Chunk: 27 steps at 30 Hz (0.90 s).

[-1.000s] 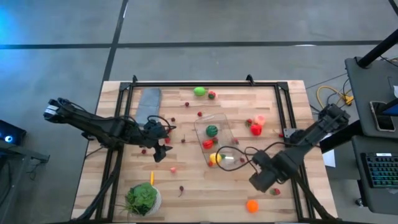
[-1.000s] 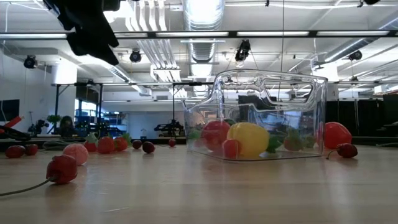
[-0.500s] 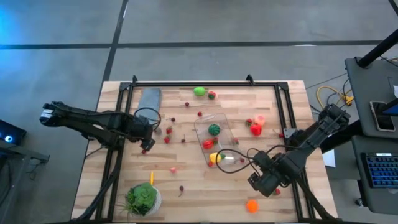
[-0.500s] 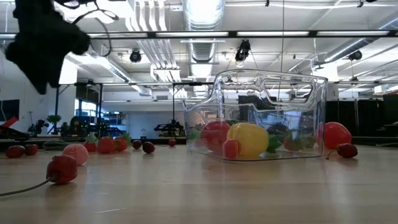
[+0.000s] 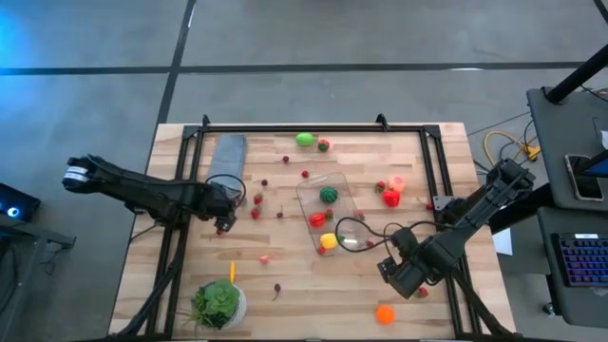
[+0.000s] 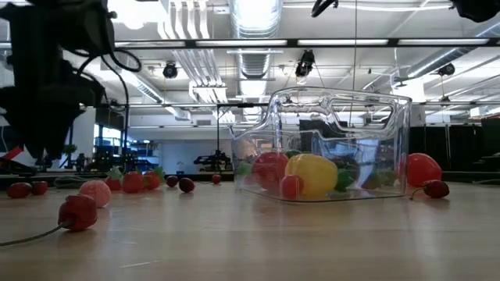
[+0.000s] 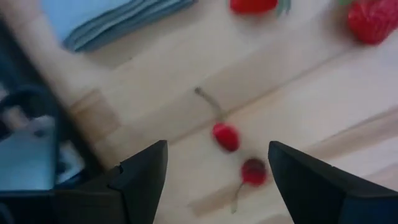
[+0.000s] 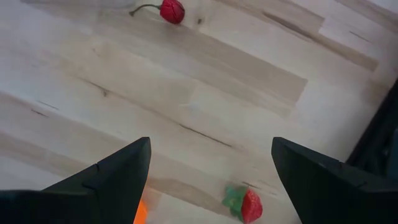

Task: Pick and placing Produce into tupperware
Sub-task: Put the red cherry into the transparent bin

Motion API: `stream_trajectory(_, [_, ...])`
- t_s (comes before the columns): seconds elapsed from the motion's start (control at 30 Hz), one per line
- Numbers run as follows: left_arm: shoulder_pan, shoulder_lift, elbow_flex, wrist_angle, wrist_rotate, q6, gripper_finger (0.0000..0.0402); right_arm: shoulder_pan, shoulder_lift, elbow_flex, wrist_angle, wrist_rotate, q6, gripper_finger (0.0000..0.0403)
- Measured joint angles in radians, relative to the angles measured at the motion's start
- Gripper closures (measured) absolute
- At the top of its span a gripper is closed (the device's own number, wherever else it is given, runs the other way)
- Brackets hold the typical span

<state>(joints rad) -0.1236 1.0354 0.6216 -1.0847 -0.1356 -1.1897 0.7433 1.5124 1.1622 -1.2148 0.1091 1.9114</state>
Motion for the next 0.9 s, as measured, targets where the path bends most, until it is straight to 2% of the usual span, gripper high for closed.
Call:
stream_trajectory(0.2, [-0.001,-0.001,-0.067,0.119,0.03,-0.048,0.0137,-0.01,0.0,0.001,0.0,-0.004,0.0,0.0081])
stream_trajectory(0.57, [-0.001,0.054,-0.111,0.152,0.033,-0.088,0.0139,-0.058,0.0,0.002,0.0,-0.005,-0.06,0.0083])
stream_trajectory(0.9, [-0.001,0.125,-0.127,0.236,0.053,-0.079,0.0207,-0.09,0.0,0.002,-0.002,-0.007,-0.122,0.0083])
